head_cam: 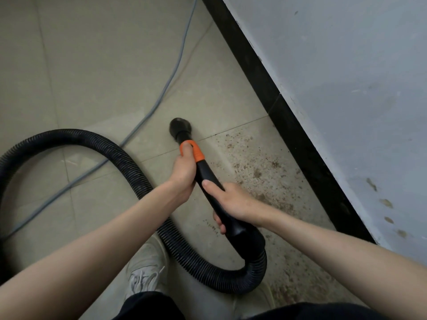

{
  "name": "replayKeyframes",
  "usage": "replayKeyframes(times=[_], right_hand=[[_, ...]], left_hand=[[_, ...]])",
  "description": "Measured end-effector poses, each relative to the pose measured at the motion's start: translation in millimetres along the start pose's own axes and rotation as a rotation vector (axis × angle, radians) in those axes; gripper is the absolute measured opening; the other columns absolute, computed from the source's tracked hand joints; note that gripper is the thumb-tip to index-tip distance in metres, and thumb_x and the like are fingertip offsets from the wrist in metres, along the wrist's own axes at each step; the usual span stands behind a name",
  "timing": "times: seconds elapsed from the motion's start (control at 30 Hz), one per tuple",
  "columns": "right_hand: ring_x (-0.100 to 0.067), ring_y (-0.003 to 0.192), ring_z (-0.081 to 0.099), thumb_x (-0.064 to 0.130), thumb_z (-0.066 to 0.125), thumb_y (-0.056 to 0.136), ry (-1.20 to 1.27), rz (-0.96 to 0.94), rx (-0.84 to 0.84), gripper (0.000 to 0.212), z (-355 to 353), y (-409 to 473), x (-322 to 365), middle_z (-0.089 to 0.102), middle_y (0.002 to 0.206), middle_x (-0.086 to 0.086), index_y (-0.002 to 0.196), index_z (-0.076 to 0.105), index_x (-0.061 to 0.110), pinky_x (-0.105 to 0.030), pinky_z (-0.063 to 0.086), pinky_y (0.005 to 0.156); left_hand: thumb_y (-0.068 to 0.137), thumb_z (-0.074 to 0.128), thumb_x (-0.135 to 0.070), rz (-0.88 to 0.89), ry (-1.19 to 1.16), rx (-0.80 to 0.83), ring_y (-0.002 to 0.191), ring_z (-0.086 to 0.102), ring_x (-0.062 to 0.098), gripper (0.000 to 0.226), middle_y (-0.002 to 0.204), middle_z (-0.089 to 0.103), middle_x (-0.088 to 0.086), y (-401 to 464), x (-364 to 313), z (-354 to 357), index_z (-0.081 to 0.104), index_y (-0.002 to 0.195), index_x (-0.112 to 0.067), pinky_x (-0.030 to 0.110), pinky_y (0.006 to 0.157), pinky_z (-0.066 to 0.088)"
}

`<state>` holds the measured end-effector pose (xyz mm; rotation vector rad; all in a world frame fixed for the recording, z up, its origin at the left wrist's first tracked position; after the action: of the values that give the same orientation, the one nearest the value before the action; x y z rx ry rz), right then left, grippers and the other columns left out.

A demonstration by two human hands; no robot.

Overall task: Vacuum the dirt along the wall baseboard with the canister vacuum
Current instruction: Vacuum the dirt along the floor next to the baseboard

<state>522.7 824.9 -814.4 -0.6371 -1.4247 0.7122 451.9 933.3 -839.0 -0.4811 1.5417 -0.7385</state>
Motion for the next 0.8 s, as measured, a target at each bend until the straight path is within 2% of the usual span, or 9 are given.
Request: replayKeyframes(times=[0.17,0.4,0.5,0.67,0.8], right_hand=[[-0.021,0.035,0.054,0.052,0.043,0.097,0.084,-0.052,-0.249,0.043,-8,-21,-20,0.056,0.044,-0.003,0.083,0.041,0.012,-0.024,0.044,0.038],[-0.022,0.036,0.053,0.05,0.044,0.098,0.241,-0.006,-0.406,0.046,-27,-38,-23,0.054,0.046,-0.006,0.082,0.046,0.007,-0.028,0.046,0.04],[-0.022,0.038,0.055,0.052,0.042,0.098,0.248,0.003,-0.45,0.048,-34,-40,-23,0.055,0.047,-0.005,0.089,0.049,0.005,-0.029,0.048,0.04],[-0.023,0.041,0.058,0.055,0.039,0.098,0.24,-0.001,-0.531,0.055,-53,-39,-21,0.058,0.048,-0.006,0.09,0.054,0.003,-0.029,0.05,0.042],[-0.024,0.041,0.059,0.055,0.039,0.098,0.253,-0.002,-0.548,0.054,-59,-36,-21,0.059,0.048,-0.007,0.091,0.054,0.003,-0.028,0.05,0.041]], left_hand=[[0.101,0.03,-0.043,-0.042,0.127,0.239,0.064,0.049,0.017,0.04,0.076,0.051,0.008,-12,5,46,0.048,0.083,-0.012,0.03,0.06,0.042],[0.1,0.033,-0.044,-0.092,0.257,0.417,0.062,0.05,0.016,0.037,0.074,0.049,0.005,-16,5,90,0.048,0.089,-0.011,0.025,0.053,0.044],[0.099,0.036,-0.045,-0.105,0.29,0.453,0.061,0.05,0.016,0.038,0.073,0.05,0.005,-17,2,103,0.048,0.087,-0.01,0.025,0.051,0.044],[0.097,0.037,-0.051,-0.05,0.333,0.462,0.065,0.053,0.017,0.046,0.073,0.052,0.005,-17,-5,126,0.05,0.081,-0.01,0.027,0.061,0.046],[0.098,0.036,-0.05,-0.019,0.36,0.45,0.064,0.053,0.018,0.046,0.074,0.052,0.006,-17,-6,134,0.05,0.085,-0.007,0.028,0.061,0.046]])
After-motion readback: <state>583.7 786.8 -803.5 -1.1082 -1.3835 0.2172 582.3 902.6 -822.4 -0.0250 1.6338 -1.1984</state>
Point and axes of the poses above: each hand's wrist, its own y-axis towards the middle knuckle, its own z-axis out of the palm, x = y × z, the point moved 6 cm from there along y, towards the middle knuckle
